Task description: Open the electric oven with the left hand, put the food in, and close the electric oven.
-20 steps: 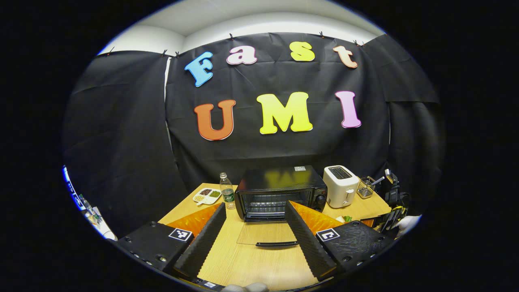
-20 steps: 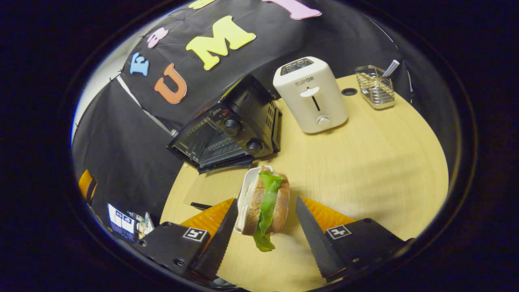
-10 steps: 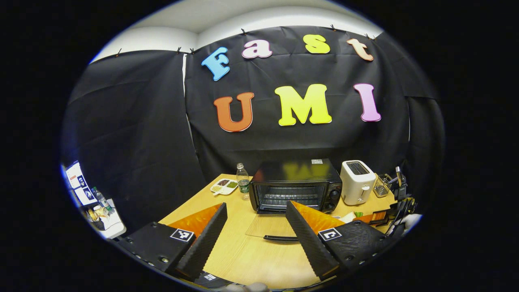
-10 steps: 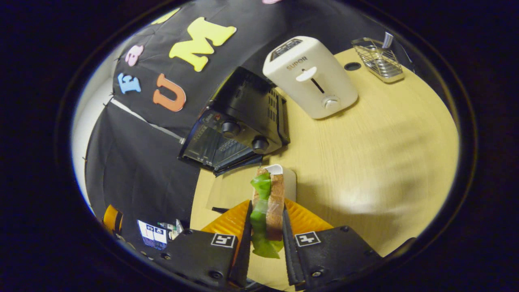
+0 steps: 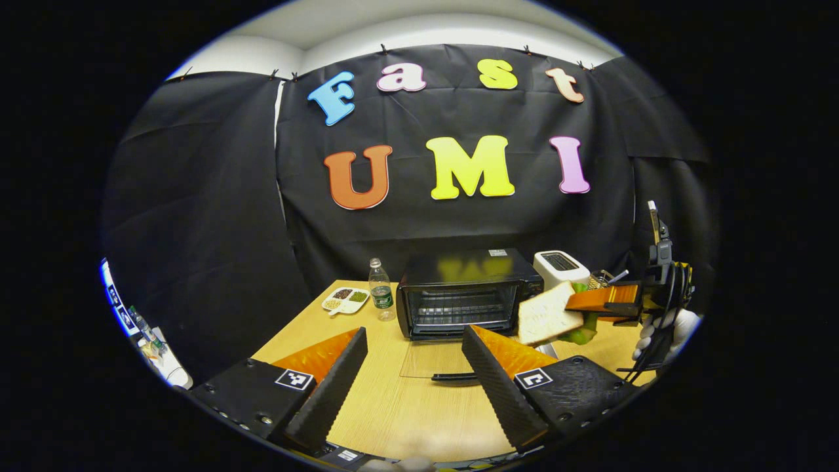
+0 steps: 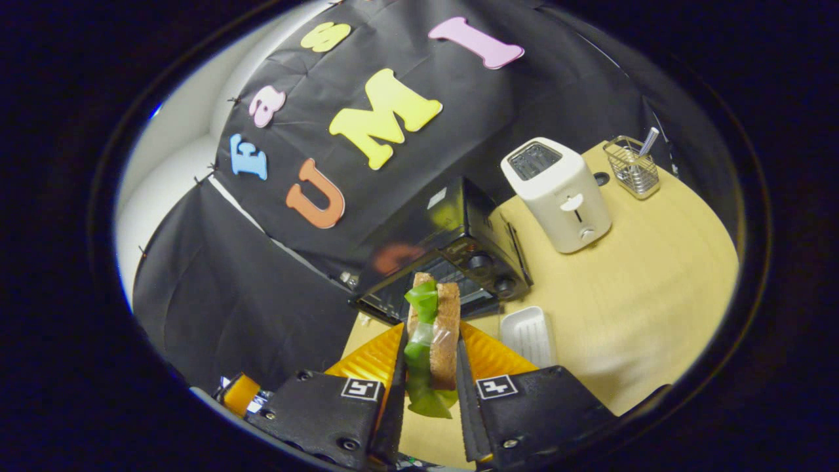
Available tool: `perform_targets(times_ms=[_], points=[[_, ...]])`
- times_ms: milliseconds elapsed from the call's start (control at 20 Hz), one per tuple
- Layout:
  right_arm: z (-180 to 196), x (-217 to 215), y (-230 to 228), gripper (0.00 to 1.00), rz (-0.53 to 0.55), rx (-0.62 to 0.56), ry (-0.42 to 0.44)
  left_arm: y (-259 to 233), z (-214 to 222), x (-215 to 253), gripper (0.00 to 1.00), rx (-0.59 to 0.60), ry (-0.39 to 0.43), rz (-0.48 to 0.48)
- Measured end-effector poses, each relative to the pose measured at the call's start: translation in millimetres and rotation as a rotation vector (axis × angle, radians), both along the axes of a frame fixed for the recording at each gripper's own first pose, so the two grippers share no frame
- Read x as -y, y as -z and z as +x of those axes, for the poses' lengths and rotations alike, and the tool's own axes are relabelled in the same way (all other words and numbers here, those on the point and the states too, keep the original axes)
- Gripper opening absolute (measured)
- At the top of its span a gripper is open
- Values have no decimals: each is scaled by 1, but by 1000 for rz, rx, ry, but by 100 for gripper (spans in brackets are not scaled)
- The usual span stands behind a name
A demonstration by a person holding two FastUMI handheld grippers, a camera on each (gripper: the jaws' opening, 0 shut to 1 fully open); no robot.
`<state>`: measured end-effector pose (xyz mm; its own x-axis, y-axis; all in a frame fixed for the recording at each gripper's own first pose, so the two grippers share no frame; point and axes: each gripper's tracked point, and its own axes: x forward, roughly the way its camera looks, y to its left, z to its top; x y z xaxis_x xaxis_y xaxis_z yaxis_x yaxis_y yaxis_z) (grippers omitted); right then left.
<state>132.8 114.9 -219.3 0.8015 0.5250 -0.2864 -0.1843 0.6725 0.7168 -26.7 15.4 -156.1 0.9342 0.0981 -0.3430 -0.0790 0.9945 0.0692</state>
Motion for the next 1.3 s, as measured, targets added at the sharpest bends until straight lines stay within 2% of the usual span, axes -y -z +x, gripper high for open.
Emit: perform_targets(times_ms=[250, 450, 600, 850, 950, 1300], points=[[10, -71, 3, 40, 154, 26, 119, 6, -16, -37, 96, -11, 74, 34], [30, -108, 21, 39, 231, 20, 223, 14, -26, -67, 96, -29, 100, 84], [49, -125, 37, 40, 314, -8, 310, 29, -33, -88, 96, -62, 102, 114], [89, -142, 57, 39, 405, -37, 433, 49, -38, -105, 96, -112, 76, 74], [104, -148, 61, 39, 476, -46, 476, 51, -34, -105, 96, -118, 80, 74], [164, -159, 92, 40, 520, -80, 562, 56, -28, -118, 96, -132, 73, 113]])
